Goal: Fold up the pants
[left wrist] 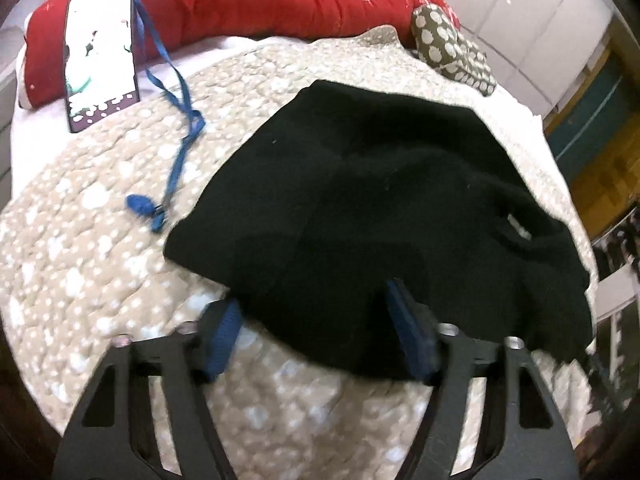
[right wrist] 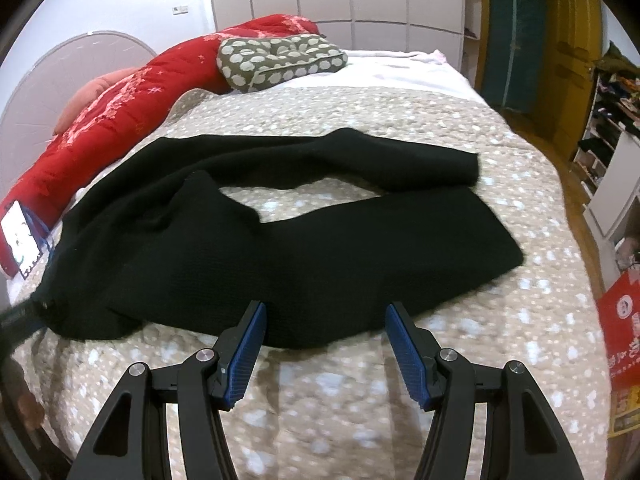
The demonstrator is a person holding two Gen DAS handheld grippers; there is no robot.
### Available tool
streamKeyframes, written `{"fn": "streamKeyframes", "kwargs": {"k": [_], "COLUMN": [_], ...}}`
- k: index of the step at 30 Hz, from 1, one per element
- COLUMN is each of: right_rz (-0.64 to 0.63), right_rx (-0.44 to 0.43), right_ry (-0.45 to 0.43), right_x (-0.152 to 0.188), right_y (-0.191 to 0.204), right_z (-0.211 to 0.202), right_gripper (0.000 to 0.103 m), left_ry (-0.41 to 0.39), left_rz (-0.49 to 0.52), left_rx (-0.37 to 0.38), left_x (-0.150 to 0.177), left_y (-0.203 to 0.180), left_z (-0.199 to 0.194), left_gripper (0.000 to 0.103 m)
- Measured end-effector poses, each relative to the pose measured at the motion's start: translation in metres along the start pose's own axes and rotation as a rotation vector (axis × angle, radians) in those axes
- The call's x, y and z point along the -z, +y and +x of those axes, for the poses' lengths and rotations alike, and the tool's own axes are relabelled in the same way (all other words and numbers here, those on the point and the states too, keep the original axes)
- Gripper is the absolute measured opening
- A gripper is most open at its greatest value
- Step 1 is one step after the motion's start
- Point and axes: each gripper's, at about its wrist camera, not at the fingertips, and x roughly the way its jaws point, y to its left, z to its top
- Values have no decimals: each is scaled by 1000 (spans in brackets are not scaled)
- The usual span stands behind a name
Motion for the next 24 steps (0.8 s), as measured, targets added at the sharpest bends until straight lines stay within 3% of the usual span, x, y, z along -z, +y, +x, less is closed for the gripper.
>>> {"fn": "streamKeyframes", "kwargs": {"k": [2, 4, 11, 15, 19, 20, 21, 22, 24], "right_rz": [9, 40, 233, 366, 482, 492, 495, 502, 539], "right_rx": [11, 8, -17, -69, -99, -104, -107, -109, -161], "right_ry": [-13, -20, 16, 23, -41, -53, -67, -58, -62], "right_x": [3, 8, 20, 16, -2, -6, -10, -13, -12], "right_y": [-11, -26, -74, -93, -109, -111, -112, -114, -122], "right_z": [-5, -10, -9, 10, 35, 40, 43, 47, 41], "right_gripper": [60, 60, 60, 60, 60, 52, 26, 13, 5], "left_ry": [15, 27, -69, -34, -13, -10, -10, -11, -12], "left_rz": [0, 4, 54, 75, 61, 56, 57, 58, 57], "left_rx": [27, 49, 31, 4, -9, -14, -18, -20, -11], "left_x": [-11, -22, -77, -70, -60, -60, -58, -57, -58], "left_y": [-1, -2, 2, 6, 9, 9, 8, 7, 7], "left_z": [8, 14, 1, 10, 15, 15, 14, 13, 7], "left_gripper": [22, 14, 12, 12, 12, 12, 12, 12, 12]}}
